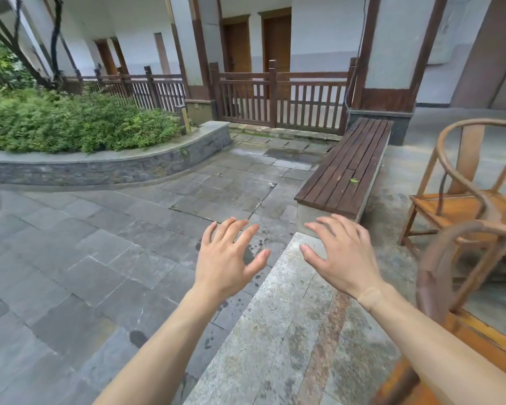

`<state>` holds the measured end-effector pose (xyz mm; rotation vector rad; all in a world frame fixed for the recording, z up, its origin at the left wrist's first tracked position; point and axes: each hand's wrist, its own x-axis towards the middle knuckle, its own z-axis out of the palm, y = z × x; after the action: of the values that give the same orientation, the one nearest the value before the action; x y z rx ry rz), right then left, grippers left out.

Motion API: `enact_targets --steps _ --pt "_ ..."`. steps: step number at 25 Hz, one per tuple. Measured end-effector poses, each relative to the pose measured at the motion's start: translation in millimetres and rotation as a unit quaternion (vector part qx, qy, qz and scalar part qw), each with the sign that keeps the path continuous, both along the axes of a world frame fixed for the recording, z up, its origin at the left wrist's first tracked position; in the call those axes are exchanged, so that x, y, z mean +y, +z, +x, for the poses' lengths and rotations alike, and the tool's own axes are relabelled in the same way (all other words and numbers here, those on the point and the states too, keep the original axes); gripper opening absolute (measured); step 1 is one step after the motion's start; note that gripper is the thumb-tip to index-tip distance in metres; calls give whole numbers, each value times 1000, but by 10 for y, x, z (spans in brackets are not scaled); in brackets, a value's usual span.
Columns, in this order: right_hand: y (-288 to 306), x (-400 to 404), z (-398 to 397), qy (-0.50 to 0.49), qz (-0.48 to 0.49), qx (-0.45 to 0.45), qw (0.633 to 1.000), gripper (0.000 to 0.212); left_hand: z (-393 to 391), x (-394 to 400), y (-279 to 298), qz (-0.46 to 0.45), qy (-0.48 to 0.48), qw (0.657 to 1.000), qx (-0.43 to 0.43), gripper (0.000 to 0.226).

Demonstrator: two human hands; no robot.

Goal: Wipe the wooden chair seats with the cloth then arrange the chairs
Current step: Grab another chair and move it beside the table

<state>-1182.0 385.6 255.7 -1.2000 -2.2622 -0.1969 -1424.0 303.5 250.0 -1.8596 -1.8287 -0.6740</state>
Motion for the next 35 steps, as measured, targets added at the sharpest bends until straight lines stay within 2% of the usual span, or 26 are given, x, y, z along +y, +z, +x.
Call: enact_targets --steps 8,14,22,27,32,35 --pt "-40 1902 -352 -11 -44 26 999 54 -302 2078 27 -19 -19 1000 -15 54" --pt "-276 3006 -135 -105 -53 35 992 54 -120 3608 -145 -16 -128 992 -16 53" --pt "-388 4699 114 -252 -64 3 966 56 86 6026 -359 -31 -281 959 -22 51" --pt "-298 5428 482 -379 -49 18 924 54 575 7453 -236 -23 -403 915 -18 52" --pt "-297 5805 1035 -488 -17 27 872 49 1490 8329 -260 -11 -519 855 -16 51" --pt "-357 5911 1526 -558 -7 26 829 48 2239 8701 -326 -14 -583 812 -16 50"
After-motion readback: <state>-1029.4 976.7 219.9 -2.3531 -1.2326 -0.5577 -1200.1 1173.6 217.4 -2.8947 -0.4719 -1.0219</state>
